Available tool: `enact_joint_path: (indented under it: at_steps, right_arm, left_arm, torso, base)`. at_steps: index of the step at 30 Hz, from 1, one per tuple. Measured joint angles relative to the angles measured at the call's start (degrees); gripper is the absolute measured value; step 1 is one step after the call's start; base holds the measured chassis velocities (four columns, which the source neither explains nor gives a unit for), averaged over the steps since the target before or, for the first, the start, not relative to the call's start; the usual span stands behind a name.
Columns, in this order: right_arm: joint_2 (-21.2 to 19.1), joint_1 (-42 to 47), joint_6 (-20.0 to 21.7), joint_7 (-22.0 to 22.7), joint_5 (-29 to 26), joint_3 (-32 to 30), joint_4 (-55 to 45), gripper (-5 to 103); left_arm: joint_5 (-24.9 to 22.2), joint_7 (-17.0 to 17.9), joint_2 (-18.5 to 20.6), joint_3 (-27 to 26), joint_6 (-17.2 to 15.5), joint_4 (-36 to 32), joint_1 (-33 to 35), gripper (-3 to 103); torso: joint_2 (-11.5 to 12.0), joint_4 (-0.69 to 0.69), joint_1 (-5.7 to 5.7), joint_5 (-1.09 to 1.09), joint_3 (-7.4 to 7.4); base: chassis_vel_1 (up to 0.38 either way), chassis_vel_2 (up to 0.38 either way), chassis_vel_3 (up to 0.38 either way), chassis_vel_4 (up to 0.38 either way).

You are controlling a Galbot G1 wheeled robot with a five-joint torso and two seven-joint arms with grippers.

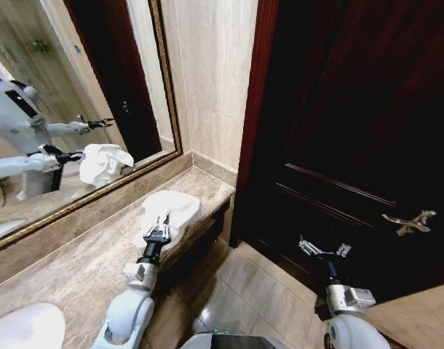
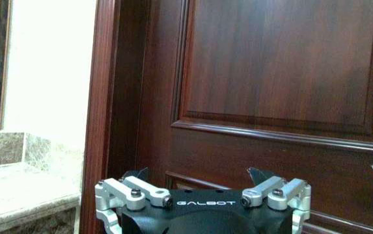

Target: Discard the used towel into the hamper.

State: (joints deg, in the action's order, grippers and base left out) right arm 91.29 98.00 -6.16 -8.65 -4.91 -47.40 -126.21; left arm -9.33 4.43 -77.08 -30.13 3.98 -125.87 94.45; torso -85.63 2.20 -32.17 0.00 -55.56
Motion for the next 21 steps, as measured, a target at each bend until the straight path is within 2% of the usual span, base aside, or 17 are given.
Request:
enact_joint_path:
  at_steps: [21]
  right_arm:
    - [0.82,0.57,-0.16,-0.11,0.81,0.56,-1.94,100]
  left_arm:
    - [0.32,0.03,0.55,-0.89,0.22,-0.82,1.29,10]
  torso:
    - [0.00,0.00,0.00,0.00,0.00]
  base:
    - [0.002,-0.002,-0.002,0.003]
